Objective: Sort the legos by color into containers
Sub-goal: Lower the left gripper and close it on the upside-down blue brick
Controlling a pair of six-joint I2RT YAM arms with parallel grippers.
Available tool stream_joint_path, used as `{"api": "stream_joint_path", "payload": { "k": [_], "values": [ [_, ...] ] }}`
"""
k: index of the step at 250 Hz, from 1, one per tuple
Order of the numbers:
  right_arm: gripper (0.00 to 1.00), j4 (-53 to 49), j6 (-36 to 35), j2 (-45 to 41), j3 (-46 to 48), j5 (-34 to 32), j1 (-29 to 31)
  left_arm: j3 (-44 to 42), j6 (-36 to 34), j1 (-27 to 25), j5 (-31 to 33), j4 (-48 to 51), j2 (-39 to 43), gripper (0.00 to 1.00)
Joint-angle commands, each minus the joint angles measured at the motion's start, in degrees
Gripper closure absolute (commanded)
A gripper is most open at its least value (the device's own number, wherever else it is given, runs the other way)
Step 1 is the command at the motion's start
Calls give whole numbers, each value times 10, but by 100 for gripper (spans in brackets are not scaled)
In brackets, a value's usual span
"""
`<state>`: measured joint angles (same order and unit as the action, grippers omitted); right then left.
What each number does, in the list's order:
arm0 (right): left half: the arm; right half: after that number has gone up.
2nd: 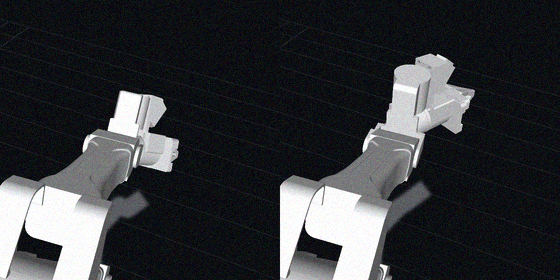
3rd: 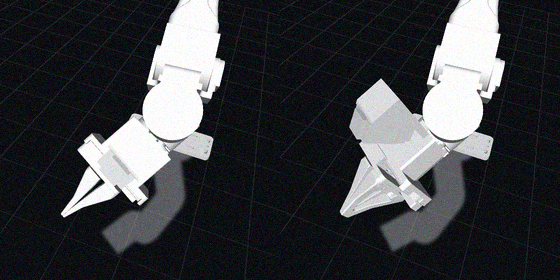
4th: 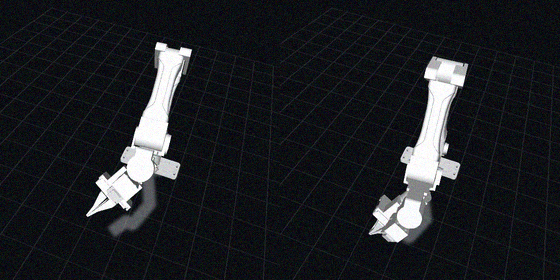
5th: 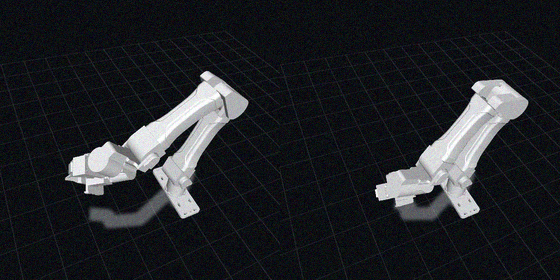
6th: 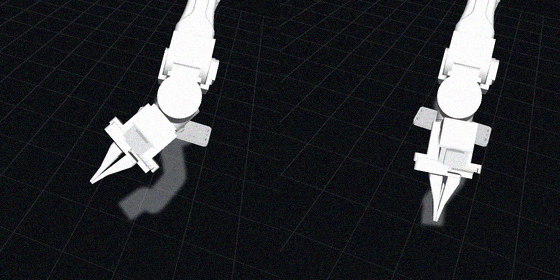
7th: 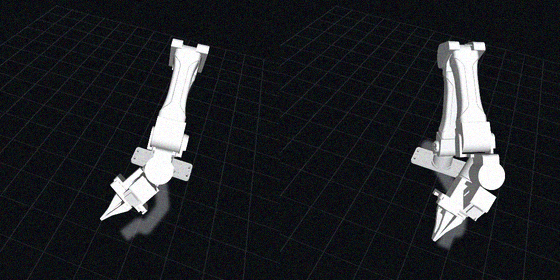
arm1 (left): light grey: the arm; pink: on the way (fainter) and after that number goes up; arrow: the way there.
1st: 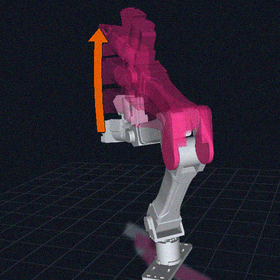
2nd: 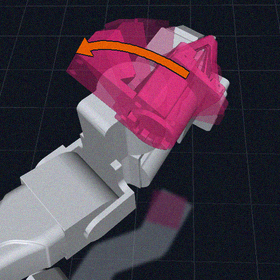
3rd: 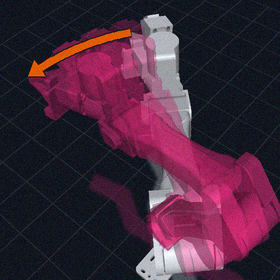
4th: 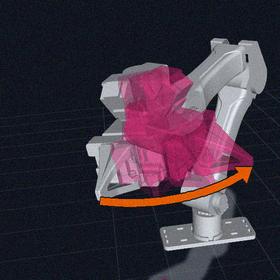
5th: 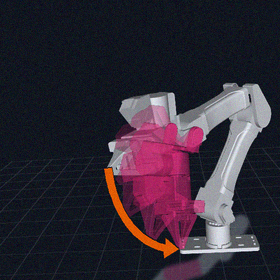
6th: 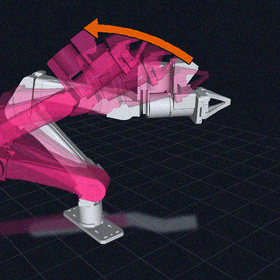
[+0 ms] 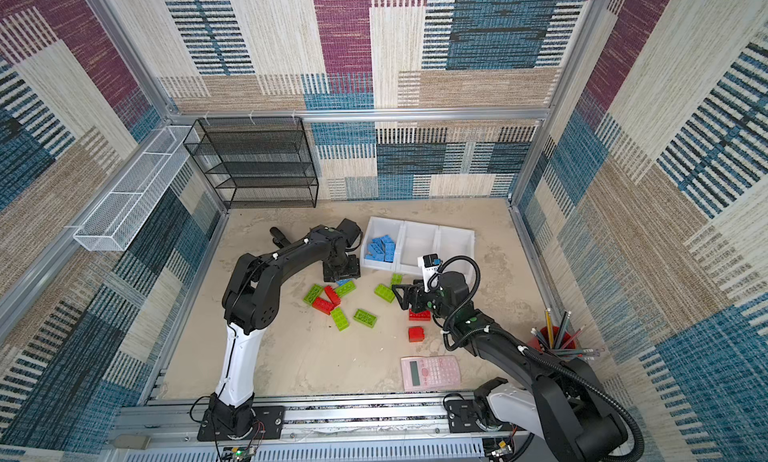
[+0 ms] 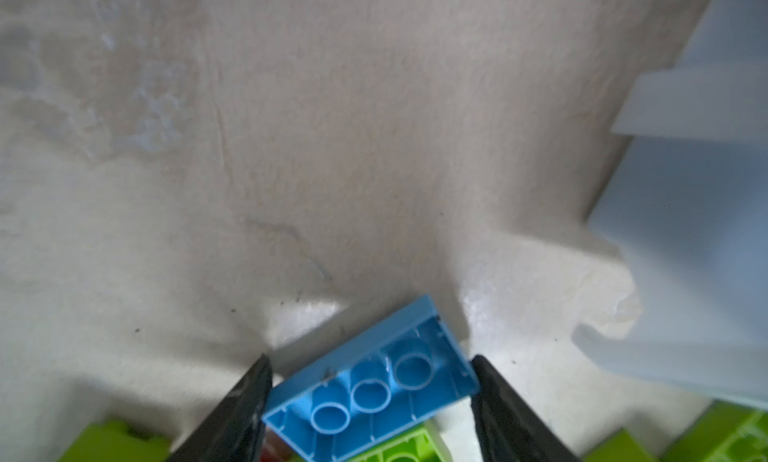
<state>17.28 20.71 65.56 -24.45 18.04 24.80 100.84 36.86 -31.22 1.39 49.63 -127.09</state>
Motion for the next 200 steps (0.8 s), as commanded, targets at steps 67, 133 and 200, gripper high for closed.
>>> {"api": "stream_joint_path", "payload": {
  "k": [67,133,200],
  "values": [
    [14,22,1,-1,-2,11,1,-3,12,-15,-14,3,-2,20],
    [14,21,0,-1,-2,12,1,6,3,-15,2,10,3,28],
    [14,21,1,2,-2,11,1,16,-6,-14,12,18,7,31]
  ]
}}
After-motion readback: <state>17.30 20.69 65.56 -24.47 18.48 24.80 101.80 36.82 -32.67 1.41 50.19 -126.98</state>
